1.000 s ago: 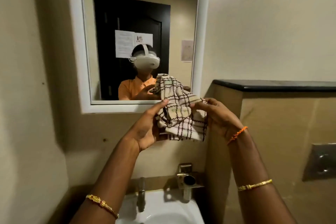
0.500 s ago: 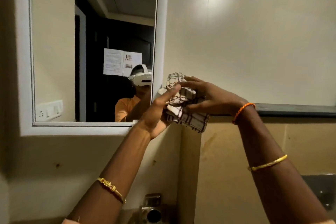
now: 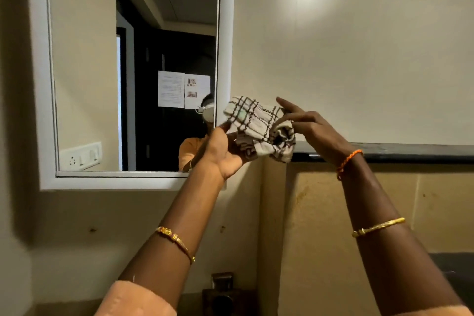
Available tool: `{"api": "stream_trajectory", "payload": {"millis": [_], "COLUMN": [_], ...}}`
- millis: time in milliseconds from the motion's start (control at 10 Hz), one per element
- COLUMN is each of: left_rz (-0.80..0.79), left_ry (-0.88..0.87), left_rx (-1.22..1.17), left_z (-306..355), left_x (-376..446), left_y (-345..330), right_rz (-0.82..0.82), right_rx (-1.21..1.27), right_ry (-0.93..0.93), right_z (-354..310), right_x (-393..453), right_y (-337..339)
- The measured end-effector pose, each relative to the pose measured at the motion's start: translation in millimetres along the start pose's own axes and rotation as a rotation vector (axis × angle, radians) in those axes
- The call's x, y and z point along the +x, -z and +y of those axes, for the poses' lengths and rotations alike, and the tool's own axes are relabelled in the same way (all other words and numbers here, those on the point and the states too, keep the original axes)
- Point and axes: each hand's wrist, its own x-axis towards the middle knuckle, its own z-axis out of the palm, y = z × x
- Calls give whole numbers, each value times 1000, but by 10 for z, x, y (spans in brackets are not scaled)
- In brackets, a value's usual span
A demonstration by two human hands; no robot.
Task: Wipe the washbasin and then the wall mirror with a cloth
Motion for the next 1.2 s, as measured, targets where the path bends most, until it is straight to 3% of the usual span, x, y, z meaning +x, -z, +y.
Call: {"api": "stream_trajectory", "payload": {"millis": [100, 300, 400, 500, 600, 700, 900, 1000, 1100, 1200], "left_rz": [-64, 9, 76, 234, 406, 247, 100, 78, 135, 299], "left_ry": [19, -21, -7, -18, -65, -42, -27, -125, -336, -657], "left_rx": [25, 64, 268, 765, 1405, 1412, 1415, 1424, 1537, 1748], "left_z": [38, 58, -46, -142, -242, -304, -381, -408, -404, -323], "left_x": [54, 426, 699, 907, 1016, 1080, 1106, 1024, 790, 490], "left_y": [-180, -545, -668, -729, -551, -333, -184, -158, -113, -129], "right_rz": [44, 208, 163, 188, 26, -8, -43, 110, 454, 620], "right_rx": [10, 439, 160, -113, -488, -569, -805, -861, -782, -724], "right_ry": [-59, -276, -283, -398, -593, -670, -678, -705, -655, -487], "right_z": [-4, 18, 113, 279, 478, 575, 864, 674, 635, 514], "right_x": [107, 362, 437, 512, 520, 505, 734, 639, 525, 404], "right_y": [145, 510, 671, 705, 600, 517, 551, 366, 201, 14]}}
